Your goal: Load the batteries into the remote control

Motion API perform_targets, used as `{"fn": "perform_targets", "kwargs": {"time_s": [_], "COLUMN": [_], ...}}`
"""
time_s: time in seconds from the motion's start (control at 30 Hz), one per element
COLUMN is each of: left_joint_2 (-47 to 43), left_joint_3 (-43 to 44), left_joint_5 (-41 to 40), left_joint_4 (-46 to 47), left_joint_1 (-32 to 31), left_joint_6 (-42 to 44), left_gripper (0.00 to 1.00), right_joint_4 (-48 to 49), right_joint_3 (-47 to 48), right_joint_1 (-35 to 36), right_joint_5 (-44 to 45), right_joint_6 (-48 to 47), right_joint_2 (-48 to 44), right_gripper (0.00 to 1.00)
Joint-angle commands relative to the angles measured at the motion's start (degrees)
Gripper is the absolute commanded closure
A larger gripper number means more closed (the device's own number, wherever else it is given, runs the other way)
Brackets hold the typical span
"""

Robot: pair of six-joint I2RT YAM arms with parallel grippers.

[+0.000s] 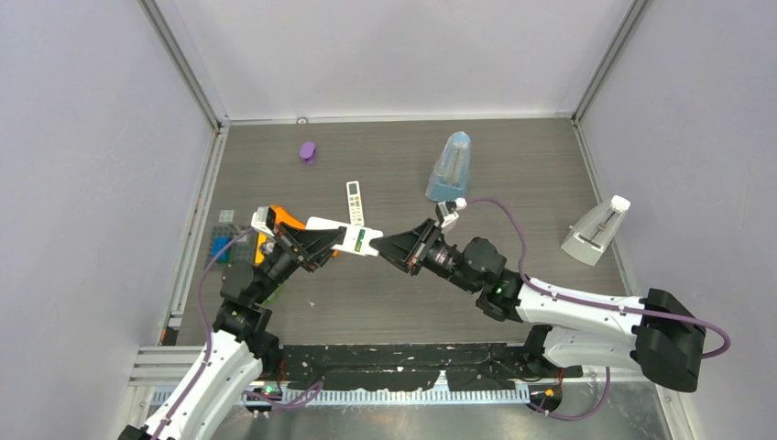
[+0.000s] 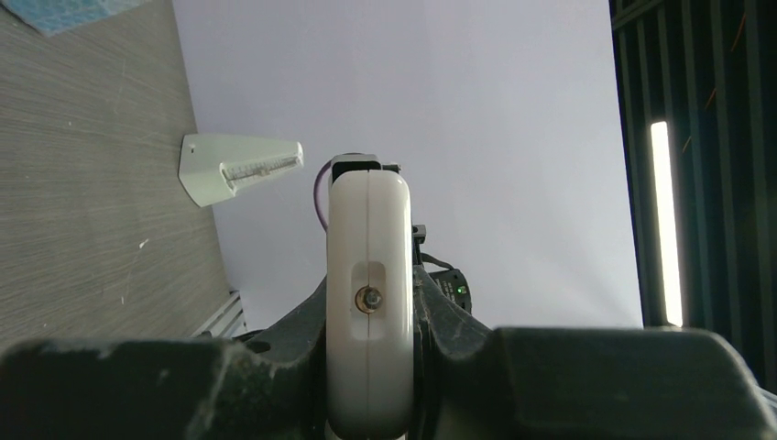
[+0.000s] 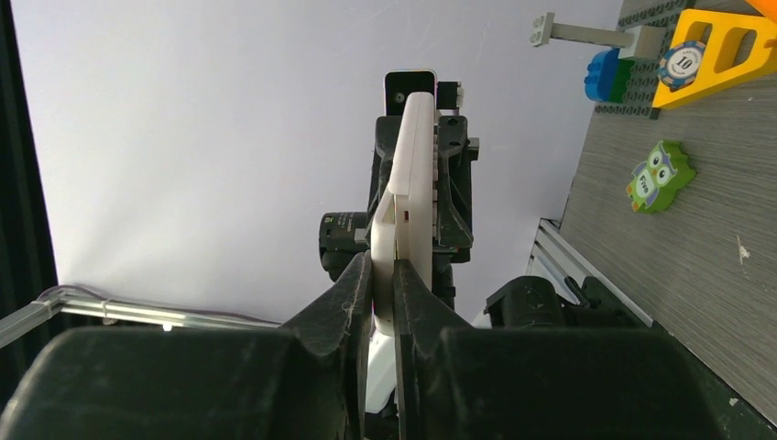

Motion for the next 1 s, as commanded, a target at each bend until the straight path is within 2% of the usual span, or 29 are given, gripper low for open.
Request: {"fn": "perform_targets", "kwargs": {"time_s": [0.0,0.33,0.53,0.73,0.97], "left_joint_2": [-0.66,-1.36,-1.52,-1.94,-2.27], "left_joint_3": [4.57,4.47,4.47,4.76,6.01], "left_joint_5": [0.34,-0.12,0.11,0.18,1.00], "left_joint_4": [8.29,5.94,4.81,2.64,-1.55], "left_joint_1": [-0.56,-0.56,-0.56,-0.56,-0.56], "left_joint_6": [-1.18,-0.01,0.57,1.26,3.19], "left_gripper": [1.00,1.00,1.00,1.00,1.00], "right_joint_4": [-17.50,-31.99,-33.28,-34.47,-35.73], "right_joint_3": [2.87,9.48,10.04,10.22,8.87], "right_joint_1": [1.16,1.16,1.04,1.04,1.08], "right_joint_5": [-4.71,-3.18,-1.80,0.46,2.49], "right_joint_6": [-1.90,-6.81,-6.73,-8.24,-9.67], "right_joint_2": [0.83,-1.77,-2.83,-3.62,-6.47], "right_gripper": [0.83,0.76,0.75,0.86,0.88]}}
